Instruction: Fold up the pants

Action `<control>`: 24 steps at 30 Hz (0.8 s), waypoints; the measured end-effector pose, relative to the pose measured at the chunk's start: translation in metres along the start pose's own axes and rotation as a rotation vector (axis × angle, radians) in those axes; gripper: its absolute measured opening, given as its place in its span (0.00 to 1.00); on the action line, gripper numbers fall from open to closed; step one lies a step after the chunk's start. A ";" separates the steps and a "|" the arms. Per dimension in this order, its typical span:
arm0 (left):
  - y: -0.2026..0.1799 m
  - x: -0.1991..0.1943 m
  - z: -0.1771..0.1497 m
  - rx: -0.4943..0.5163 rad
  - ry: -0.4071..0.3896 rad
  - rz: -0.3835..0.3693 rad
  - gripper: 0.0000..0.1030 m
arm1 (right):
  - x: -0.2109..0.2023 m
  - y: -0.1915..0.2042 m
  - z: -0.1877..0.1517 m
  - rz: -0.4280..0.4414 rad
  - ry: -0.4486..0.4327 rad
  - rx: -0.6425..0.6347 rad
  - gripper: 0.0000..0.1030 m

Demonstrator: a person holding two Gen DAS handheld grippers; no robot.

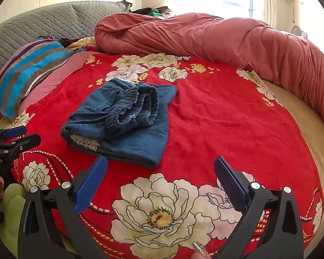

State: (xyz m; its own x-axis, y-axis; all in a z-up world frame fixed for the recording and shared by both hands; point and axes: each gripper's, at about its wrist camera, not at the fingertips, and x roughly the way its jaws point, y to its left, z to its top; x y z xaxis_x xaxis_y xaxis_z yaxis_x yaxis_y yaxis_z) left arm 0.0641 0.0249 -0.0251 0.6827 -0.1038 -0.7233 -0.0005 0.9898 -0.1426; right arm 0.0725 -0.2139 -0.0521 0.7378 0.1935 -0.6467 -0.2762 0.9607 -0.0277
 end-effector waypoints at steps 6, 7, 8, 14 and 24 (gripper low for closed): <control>-0.001 0.000 0.000 0.001 0.003 0.007 0.91 | -0.002 -0.002 -0.001 -0.006 0.002 0.001 0.96; -0.001 -0.001 0.000 0.002 0.004 0.011 0.91 | -0.001 -0.002 -0.001 -0.006 0.003 0.001 0.96; -0.001 -0.001 0.000 0.002 0.005 0.012 0.91 | -0.002 -0.002 -0.001 -0.007 0.002 0.001 0.96; -0.001 -0.001 0.000 0.001 0.006 0.015 0.91 | -0.002 -0.003 -0.001 -0.010 0.005 0.002 0.96; -0.002 0.000 -0.001 0.000 0.012 0.016 0.91 | -0.001 -0.002 -0.001 -0.018 0.011 0.003 0.96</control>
State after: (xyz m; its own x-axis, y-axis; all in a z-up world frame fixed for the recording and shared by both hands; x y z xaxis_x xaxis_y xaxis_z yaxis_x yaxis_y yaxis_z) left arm 0.0636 0.0232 -0.0253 0.6740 -0.0887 -0.7334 -0.0115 0.9914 -0.1305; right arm 0.0717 -0.2162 -0.0520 0.7357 0.1744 -0.6544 -0.2613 0.9646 -0.0367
